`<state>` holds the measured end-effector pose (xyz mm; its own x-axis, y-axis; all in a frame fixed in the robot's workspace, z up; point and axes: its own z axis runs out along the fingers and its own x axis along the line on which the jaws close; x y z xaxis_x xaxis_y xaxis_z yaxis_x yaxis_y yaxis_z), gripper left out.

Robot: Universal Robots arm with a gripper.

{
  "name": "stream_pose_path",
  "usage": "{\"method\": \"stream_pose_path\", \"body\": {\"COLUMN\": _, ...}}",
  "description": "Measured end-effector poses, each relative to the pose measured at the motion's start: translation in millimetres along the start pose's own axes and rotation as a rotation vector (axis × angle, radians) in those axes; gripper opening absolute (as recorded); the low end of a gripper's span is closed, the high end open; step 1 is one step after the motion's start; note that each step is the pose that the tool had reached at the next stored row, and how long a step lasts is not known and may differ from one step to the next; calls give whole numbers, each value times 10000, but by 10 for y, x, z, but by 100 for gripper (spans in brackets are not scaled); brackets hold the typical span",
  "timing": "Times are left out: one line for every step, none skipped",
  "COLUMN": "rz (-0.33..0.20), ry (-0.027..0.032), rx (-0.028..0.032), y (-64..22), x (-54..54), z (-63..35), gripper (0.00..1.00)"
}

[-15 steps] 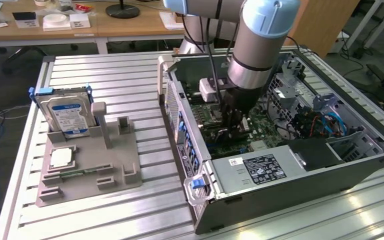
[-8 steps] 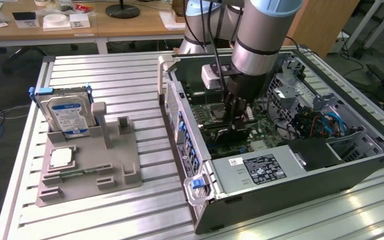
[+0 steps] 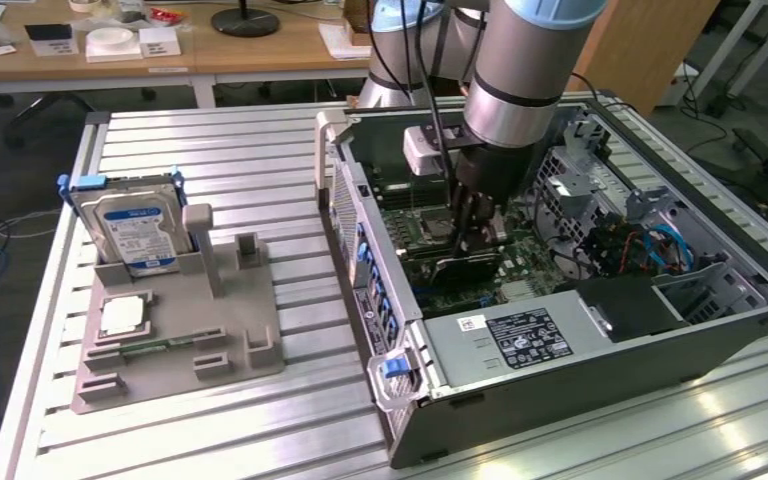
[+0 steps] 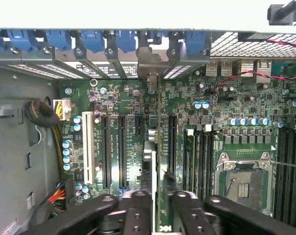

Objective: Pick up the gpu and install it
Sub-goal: 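Insert the gpu into the slot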

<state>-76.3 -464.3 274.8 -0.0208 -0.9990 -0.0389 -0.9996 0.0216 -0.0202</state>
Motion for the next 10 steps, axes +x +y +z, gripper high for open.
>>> {"method": "stream_pose_path", "body": {"rz": 0, "ry": -1, "rx": 0, "y": 0, "x": 0, "z": 0, "gripper": 22}}
{"method": "stream_pose_path", "body": {"rz": 0, "ry": -1, "rx": 0, "y": 0, "x": 0, "z": 0, "gripper": 16}}
{"method": "stream_pose_path", "body": {"rz": 0, "ry": -1, "rx": 0, "y": 0, "x": 0, "z": 0, "gripper": 16}}
{"method": "stream_pose_path", "body": {"rz": 0, "ry": -1, "rx": 0, "y": 0, "x": 0, "z": 0, "gripper": 11}}
{"method": "stream_pose_path", "body": {"rz": 0, "ry": 0, "rx": 0, "y": 0, "x": 0, "z": 0, "gripper": 11}}
{"method": "stream_pose_path", "body": {"rz": 0, "ry": -1, "rx": 0, "y": 0, "x": 0, "z": 0, "gripper": 11}}
{"method": "stream_pose_path", "body": {"rz": -1, "ry": -1, "rx": 0, "y": 0, "x": 0, "z": 0, "gripper": 11}}
{"method": "stream_pose_path", "body": {"rz": 0, "ry": -1, "rx": 1, "y": 0, "x": 0, "z": 0, "gripper": 11}}
{"method": "stream_pose_path", "body": {"rz": 0, "ry": -1, "rx": 0, "y": 0, "x": 0, "z": 0, "gripper": 11}}
{"method": "stream_pose_path", "body": {"rz": 0, "ry": 0, "rx": 0, "y": 0, "x": 0, "z": 0, "gripper": 11}}
